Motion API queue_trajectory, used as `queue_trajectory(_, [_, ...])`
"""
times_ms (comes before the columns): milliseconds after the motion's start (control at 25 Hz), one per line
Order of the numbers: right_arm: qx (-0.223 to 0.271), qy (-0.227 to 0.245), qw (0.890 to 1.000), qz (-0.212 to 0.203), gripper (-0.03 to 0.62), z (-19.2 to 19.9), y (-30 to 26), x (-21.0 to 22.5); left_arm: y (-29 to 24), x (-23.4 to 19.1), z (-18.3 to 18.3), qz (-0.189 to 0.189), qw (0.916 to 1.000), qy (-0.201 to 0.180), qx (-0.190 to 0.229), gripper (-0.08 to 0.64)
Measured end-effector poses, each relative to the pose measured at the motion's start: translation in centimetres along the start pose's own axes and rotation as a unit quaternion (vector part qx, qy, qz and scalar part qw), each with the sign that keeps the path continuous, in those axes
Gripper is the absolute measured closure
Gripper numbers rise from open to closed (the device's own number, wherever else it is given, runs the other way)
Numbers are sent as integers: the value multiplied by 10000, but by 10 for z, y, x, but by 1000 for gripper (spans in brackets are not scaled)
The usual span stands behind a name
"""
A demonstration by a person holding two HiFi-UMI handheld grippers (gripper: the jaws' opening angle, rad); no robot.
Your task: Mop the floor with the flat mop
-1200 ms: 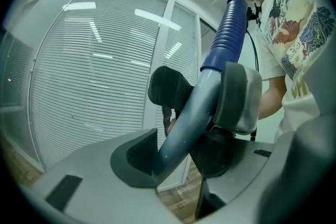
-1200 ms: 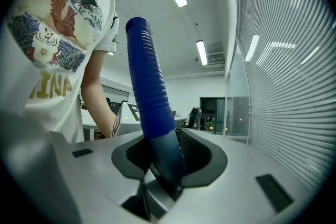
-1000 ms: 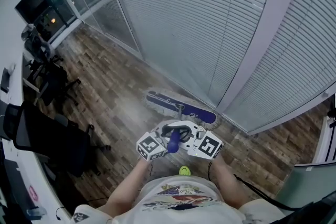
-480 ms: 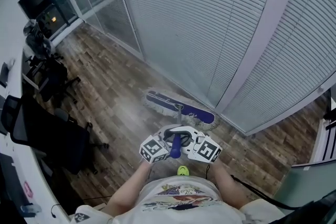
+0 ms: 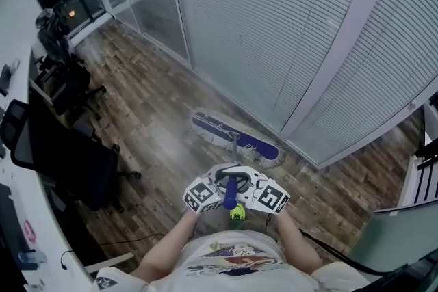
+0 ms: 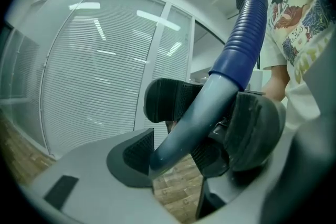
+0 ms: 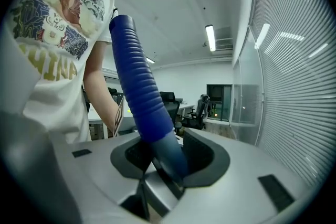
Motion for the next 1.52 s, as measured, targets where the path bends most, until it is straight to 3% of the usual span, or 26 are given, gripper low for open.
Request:
queue_trajectory(360, [-142, -65, 9998, 120, 440, -1, -15, -125, 67, 91, 51, 85, 9999, -1, 77, 371])
queue_trajectory(560, [-413, 127, 9990, 136, 440, 0, -22, -191, 103, 140, 79, 123, 9998, 30, 120, 367])
queue_trajectory(800, [-383, 1, 9990, 210, 439, -5, -11, -248, 124, 192, 90, 189, 9998, 11, 75, 364])
queue_trajectory(1160, [-108, -158, 9998, 84, 439, -2, 39, -331, 127, 290, 101, 37, 10000, 78, -23, 364])
queue_trajectory(1520, [4, -88, 9998, -195, 437, 26, 129, -449, 110, 441, 125, -312, 9995, 48, -80, 361])
Point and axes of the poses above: the fingertips, and each gripper's own axes: y backward along the fingers, x to its right, z out of its underside, the point moved 9 cm from there along y, backward along the fingers, and after that the axes turned 8 degrees about -x, right-handed, at the moved point
